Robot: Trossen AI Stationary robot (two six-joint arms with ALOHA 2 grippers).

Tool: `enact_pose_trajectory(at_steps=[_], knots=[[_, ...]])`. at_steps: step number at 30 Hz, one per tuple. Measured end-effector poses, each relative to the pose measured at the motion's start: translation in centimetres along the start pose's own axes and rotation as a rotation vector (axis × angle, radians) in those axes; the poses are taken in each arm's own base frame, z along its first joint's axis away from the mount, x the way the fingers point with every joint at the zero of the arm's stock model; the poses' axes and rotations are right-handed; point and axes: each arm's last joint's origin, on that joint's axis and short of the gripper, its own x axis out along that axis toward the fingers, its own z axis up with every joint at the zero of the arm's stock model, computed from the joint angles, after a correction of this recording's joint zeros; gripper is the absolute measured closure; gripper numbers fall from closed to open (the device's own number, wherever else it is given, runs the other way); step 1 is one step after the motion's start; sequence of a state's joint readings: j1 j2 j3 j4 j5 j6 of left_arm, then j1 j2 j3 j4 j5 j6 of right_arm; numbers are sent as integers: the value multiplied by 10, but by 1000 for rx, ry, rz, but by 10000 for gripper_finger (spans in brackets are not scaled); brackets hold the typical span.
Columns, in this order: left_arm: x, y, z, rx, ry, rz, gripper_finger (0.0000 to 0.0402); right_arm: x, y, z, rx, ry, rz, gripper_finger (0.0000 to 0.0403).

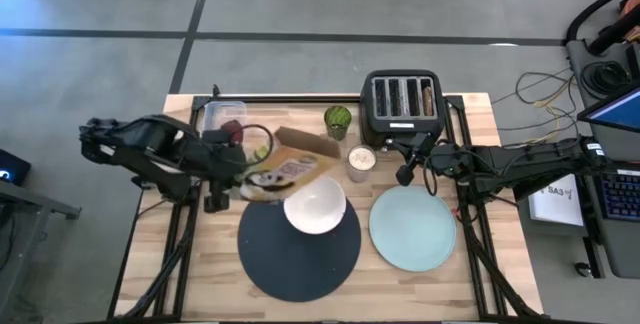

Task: Arrange a breakfast setting
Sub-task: Pour the cereal from the yellow cereal box into the white bowl

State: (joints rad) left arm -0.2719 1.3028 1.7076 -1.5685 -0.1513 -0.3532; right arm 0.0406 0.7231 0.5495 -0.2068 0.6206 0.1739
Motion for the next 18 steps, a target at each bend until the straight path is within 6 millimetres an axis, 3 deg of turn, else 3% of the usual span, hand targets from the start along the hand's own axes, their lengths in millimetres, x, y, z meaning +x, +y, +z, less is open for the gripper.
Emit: enact_pose_trajectory(at_steps=[9, 18], knots=[[27, -10, 1, -167, 171, -102, 341, 0, 1, -1, -5, 12, 45, 394], [34, -11, -17, -329, 320, -242, 341, 0, 2, -1, -7, 14, 55, 394]])
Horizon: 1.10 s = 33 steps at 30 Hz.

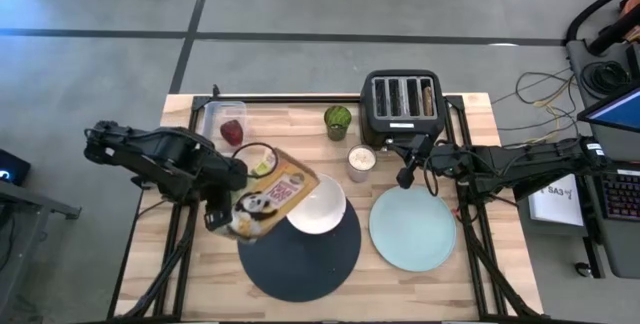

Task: Arrange a breakfast setting
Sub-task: Pour the cereal from the yellow cereal box into the white bowl

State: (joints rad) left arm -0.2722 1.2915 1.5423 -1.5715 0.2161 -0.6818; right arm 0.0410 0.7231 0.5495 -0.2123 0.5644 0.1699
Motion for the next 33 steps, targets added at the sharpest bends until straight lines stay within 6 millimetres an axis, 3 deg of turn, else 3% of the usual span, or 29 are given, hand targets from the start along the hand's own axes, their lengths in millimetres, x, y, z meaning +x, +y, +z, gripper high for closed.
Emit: enact_pose_trajectory(at_steps=[10, 23, 33], knots=[[2, -2, -5, -149, 136, -129, 341, 0, 0, 0, -5, 0, 0, 394], [28, -10, 22, -163, 283, -161, 341, 0, 0, 0, -15, 0, 0, 394], [27, 1, 34, -219, 297, -217, 341, 0, 0, 0, -32, 0, -1, 394]])
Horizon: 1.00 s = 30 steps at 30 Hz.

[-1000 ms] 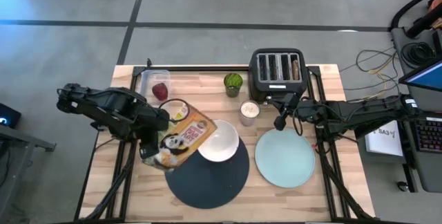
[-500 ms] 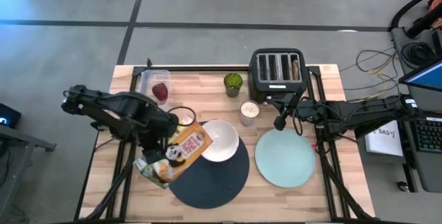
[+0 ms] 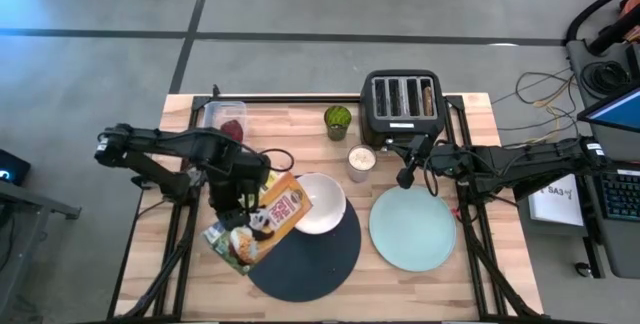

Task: Arrange a breakfast setting
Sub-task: Pour the cereal from the yellow cereal box into the white bowl

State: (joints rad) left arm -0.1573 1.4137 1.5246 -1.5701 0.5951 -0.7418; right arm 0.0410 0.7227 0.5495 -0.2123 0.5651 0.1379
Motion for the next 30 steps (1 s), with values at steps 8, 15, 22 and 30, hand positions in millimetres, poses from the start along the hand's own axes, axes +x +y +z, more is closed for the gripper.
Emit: enact_pose_trajectory(at_steps=[8, 15, 22, 30], knots=[[-4, 3, 3, -30, 16, -45, 341, 0, 0, 0, -2, 0, 0, 394], [-5, 3, 2, -52, 39, -76, 341, 0, 0, 0, -5, -1, -3, 394], [-9, 6, 6, -62, 29, -94, 341, 0, 0, 0, -11, -1, -4, 394], [-11, 8, 10, -54, 28, -107, 341, 0, 0, 0, -19, -1, -4, 394]])
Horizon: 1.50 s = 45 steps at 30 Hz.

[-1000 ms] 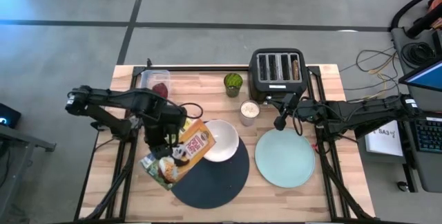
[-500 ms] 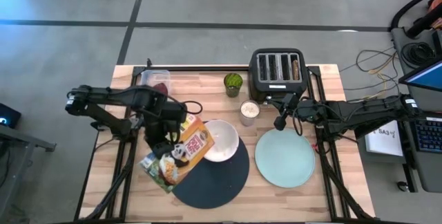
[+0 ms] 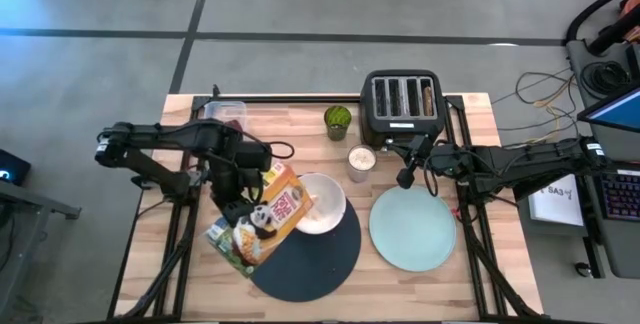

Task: Arrange a breakfast setting
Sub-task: Pour the cereal from the yellow cereal box into the white bowl

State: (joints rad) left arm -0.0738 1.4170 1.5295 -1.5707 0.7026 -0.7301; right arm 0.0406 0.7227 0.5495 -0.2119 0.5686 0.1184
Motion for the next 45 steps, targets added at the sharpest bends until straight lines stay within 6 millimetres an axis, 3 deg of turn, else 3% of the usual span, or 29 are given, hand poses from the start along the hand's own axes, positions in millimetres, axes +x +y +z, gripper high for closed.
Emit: enact_pose_trajectory(at_steps=[16, 45], knots=[[3, -1, 14, 91, -4, 11, 341, 0, 0, 0, -1, 0, -1, 394], [0, 2, 16, 91, -27, 21, 352, 0, 0, 0, -5, 0, -1, 394]])
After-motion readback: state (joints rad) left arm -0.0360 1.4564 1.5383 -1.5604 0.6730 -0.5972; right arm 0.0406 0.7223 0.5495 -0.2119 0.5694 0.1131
